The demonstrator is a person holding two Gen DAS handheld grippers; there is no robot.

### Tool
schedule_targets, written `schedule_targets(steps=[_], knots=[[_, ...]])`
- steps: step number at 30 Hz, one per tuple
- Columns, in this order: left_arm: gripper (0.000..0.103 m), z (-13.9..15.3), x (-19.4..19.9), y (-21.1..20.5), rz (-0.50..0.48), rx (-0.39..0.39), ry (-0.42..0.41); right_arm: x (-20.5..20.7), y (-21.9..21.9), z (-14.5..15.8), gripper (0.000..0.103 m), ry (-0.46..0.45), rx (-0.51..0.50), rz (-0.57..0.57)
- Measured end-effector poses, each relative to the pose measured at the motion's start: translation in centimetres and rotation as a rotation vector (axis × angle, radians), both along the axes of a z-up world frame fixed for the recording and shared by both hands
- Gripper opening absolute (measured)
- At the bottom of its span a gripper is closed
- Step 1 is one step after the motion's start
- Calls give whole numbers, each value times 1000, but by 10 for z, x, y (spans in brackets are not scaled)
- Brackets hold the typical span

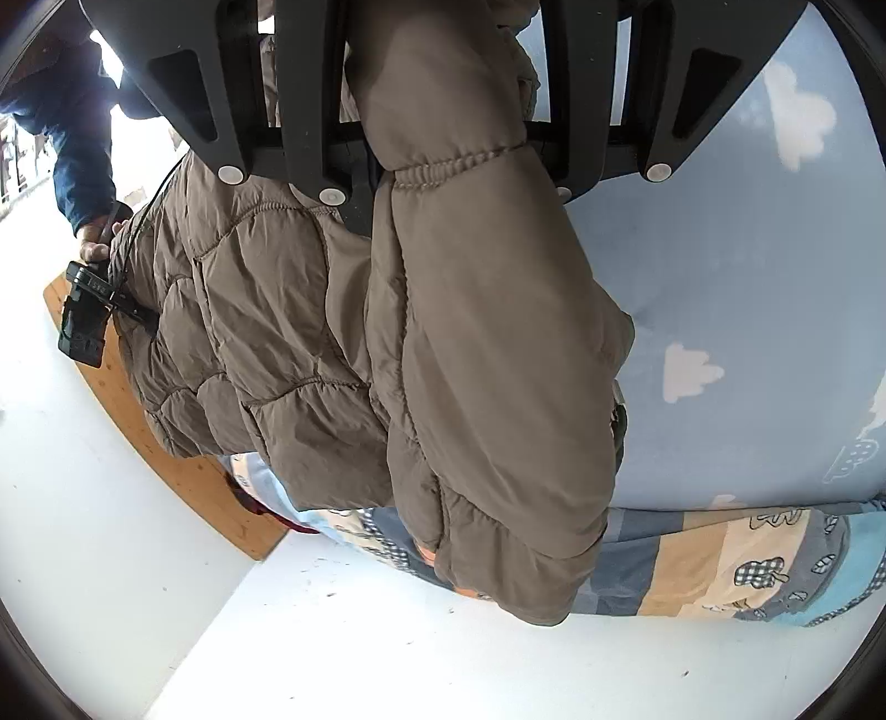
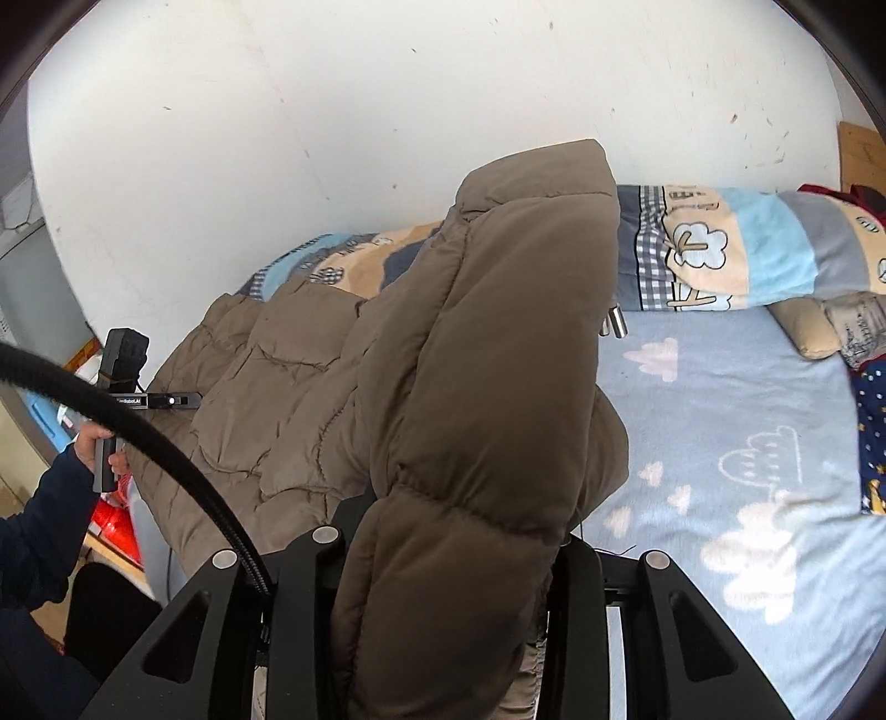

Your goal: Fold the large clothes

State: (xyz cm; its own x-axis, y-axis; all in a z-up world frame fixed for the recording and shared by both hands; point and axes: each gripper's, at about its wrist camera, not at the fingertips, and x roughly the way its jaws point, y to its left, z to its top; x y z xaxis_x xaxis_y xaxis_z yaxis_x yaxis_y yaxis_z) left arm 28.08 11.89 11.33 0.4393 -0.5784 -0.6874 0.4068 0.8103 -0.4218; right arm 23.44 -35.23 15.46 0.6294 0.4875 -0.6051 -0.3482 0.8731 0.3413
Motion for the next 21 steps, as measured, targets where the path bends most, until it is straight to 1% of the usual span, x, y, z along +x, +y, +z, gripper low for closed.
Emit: schedule_targets(steps=[4,6,10,13,16,21], knots=[[31,8,-46,2,-9,-1,-3,-44,2,12,37,-3,-4,2],[32,7,-67,2,-14,1,-2,-67,3,15,37,-2,-3,3],[32,-12,-95,4,-6,-12,22,-102,2,10,37,13,3,-2],[31,-33,-98,4,15,-33,50,-113,3,-3,37,36,-4,-12],[31,-57,-90,3,36,-46,75,-115,3,-20,37,66,-7,-30],[31,-90,-77,-4,58,-27,100,-99,4,-52,37,113,-11,-65]])
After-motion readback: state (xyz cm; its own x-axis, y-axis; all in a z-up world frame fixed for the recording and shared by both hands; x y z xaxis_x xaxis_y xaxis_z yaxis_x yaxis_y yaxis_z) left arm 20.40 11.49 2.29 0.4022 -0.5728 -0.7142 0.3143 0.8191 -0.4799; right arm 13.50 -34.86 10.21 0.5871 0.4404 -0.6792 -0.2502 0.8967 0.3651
